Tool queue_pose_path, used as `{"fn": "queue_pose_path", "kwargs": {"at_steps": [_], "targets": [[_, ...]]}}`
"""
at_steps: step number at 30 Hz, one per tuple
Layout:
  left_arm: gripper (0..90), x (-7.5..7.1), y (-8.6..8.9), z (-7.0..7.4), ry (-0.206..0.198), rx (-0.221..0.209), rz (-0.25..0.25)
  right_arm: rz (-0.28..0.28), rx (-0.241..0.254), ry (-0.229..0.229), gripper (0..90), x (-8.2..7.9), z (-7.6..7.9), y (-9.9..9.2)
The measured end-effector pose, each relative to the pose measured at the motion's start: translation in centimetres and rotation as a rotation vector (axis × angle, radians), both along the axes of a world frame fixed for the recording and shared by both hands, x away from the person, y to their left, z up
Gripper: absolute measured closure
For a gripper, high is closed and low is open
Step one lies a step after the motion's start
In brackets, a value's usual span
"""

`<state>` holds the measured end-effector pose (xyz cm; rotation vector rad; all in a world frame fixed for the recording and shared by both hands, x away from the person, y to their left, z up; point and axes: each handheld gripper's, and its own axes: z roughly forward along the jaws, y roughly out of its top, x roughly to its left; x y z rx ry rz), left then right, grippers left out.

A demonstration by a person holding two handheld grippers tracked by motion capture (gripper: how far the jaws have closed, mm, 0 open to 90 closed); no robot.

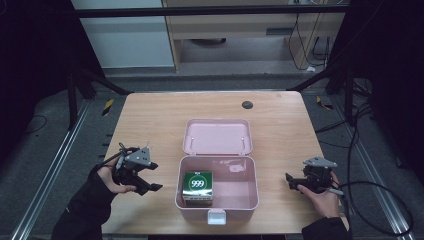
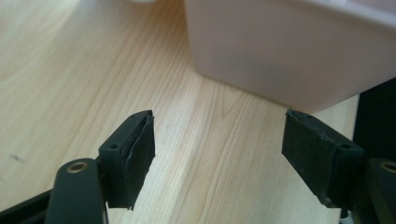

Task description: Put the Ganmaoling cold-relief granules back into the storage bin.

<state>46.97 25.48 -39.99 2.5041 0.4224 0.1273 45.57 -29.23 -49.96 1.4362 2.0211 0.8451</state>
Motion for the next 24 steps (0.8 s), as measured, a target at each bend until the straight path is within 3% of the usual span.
{"fn": "queue_pose_path", "kwargs": {"at_steps": [7, 11, 24], "targets": [[23.9, 0.4, 1.2, -2.2, 0.017, 0.003, 0.077, -0.001, 0.003, 0.000, 1.4, 0.0, 0.0, -0.1], [23.2, 0.5, 1.8, -3.4, 0.021, -0.017, 0.135, -0.004, 0.006, -0.002, 1.3, 0.0, 0.0, -0.1], [20.9, 1.3, 4.4, -5.2, 0.023, -0.035, 0.330, -0.010, 0.009, -0.004, 1.0, -0.1, 0.1, -0.1]]}}
